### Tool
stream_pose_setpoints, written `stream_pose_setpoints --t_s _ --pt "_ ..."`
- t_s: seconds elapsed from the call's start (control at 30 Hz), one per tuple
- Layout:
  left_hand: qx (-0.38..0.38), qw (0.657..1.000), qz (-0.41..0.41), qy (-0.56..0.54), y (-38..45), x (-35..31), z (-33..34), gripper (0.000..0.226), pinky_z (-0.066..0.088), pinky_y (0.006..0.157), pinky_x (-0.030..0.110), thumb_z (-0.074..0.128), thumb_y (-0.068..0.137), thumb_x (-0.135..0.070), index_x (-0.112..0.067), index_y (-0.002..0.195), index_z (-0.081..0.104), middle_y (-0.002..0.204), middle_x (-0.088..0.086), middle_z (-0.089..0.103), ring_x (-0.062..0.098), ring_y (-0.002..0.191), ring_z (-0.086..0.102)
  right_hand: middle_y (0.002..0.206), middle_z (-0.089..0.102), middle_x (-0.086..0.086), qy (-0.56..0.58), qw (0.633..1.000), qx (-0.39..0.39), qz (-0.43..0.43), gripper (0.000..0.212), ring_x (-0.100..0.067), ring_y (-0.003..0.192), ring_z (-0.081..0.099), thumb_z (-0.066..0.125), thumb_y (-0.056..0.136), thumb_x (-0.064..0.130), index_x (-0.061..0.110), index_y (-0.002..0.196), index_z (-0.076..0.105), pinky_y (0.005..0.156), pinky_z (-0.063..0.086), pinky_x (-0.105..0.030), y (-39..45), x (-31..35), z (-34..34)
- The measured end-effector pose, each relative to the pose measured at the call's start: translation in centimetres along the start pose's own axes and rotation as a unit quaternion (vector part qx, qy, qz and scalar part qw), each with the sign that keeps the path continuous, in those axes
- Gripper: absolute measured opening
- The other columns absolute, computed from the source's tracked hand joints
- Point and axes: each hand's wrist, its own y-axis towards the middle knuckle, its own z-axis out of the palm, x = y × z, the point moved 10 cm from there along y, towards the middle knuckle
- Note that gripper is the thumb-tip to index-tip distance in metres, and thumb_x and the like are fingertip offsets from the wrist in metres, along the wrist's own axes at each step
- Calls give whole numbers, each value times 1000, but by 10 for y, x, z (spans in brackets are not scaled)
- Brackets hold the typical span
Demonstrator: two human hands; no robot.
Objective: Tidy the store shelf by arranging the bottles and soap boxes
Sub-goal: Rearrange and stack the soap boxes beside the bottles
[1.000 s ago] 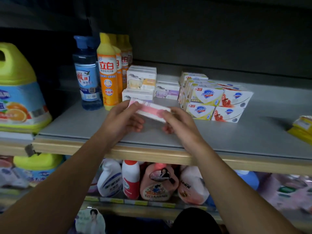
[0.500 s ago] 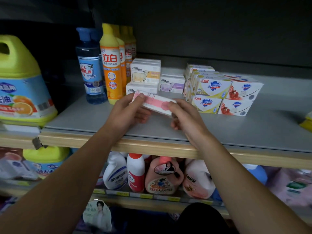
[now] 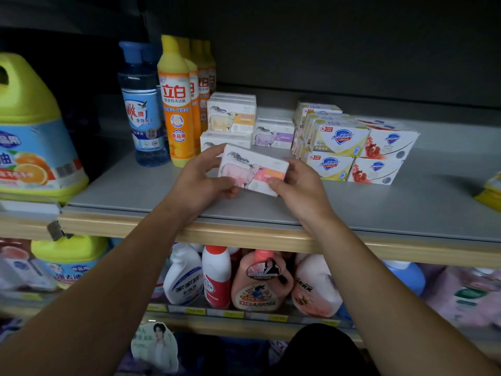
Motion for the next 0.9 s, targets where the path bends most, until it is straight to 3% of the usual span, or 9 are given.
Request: stream_pose_setpoints --t_s 0.1,0.23,0.3,0.4,0.5,0.6,0.73,0.83,0.9 --pt "-15 999 -14 -32 -3 0 -1 33 60 74 43 61 94 -13 -25 125 61 116 10 68 30 90 71 112 71 0 -27 999 -8 -35 43 -14 100 67 74 81 2 20 116 59 93 53 -42 -4 12 0" --pt "-43 997 -30 -61 -5 0 -5 26 59 76 40 55 97 -29 -24 122 62 122 3 66 27 101 70 115 65 8 -26 997 -1 -73 43 -14 69 68 67 87 0 32 112 54 57 54 -28 -8 24 0" --pt "-59 995 -31 -80 -6 -1 -8 17 59 79 42 55 98 -25 -20 110 66 124 8 64 31 105 68 120 61 2 -18 996 13 -81 44 -20 76 70 63 87 -5 31 109 52 65 58 -33 -9 26 2" --pt "-50 995 -22 -79 -6 -2 -7 14 59 83 39 55 96 -14 -10 102 67 124 16 63 28 112 64 125 56 1 -57 992 39 -103 47 1 106 59 68 82 -5 31 108 51 87 54 -26 -13 32 9" --pt "-26 994 -14 -102 -5 -5 -4 13 57 83 33 55 93 -10 -6 101 66 124 18 63 24 108 66 124 56 7 -62 992 46 -101 50 10 102 56 68 81 -5 35 105 51 89 52 -22 -14 32 10" --pt "-36 994 -24 -96 -4 -2 -7 16 57 87 38 55 95 -12 -8 107 66 122 16 65 26 113 64 118 58 16 -65 991 29 -109 49 0 96 62 69 82 -1 39 104 52 85 55 -29 -14 35 7" --pt "-36 999 19 21 -5 -9 -4 23 52 97 43 64 90 -8 -14 112 67 120 6 67 23 115 62 114 63 9 -80 993 -9 -90 34 -23 92 66 68 87 11 28 114 58 81 56 -43 -10 29 -1" --pt "-42 988 56 138 -5 -16 1 33 51 99 37 70 85 -7 -12 117 64 121 -1 65 14 112 61 110 67 2 -113 992 -6 -58 26 -20 80 61 67 90 19 22 114 59 83 55 -47 -6 20 0" --pt "-68 957 89 266 -4 -24 1 38 47 97 26 75 82 -16 -16 119 65 122 -4 62 8 109 57 104 68 5 -124 991 3 -50 22 -16 78 61 68 90 22 25 110 61 81 54 -40 -6 19 3"
